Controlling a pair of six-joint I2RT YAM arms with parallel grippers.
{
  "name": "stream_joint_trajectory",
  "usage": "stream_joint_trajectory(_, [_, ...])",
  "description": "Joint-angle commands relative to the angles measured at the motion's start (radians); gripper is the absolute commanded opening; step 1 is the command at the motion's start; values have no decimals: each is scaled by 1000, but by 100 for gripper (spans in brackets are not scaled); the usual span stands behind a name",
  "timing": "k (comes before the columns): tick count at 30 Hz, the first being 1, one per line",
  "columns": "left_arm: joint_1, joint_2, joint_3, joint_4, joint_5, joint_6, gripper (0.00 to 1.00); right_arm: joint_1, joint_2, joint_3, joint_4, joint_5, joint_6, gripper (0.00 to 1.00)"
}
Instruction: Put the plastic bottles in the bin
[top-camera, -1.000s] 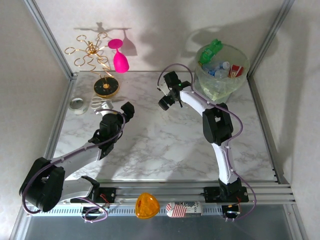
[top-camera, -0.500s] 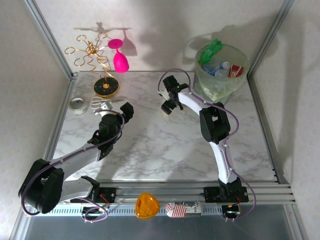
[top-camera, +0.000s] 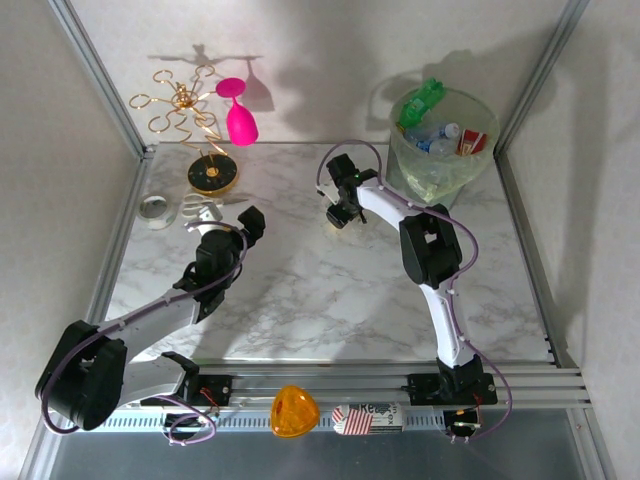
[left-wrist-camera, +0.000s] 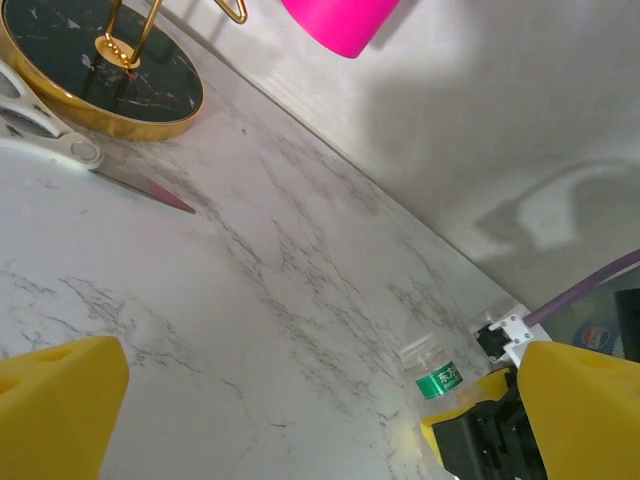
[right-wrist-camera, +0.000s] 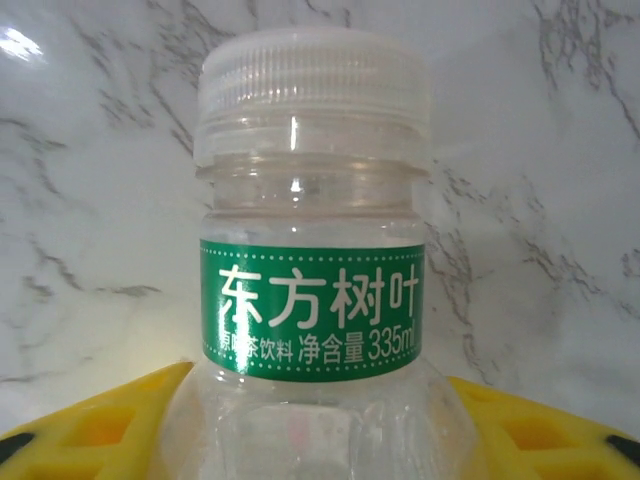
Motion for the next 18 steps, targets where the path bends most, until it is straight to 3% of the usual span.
stream_joint_trajectory(1, [13,-22,-9,3,-23,12,100,7,-169,-29,63,-106,23,48])
stream_joint_trajectory(12, [19,-29,-25,32,-29,3,100,-44,-508,-12,285,-210,81,48])
stream_joint_trajectory(18, [21,-32,-49,54,-29,-6,100,-125,-574,41,382,-147,159,49])
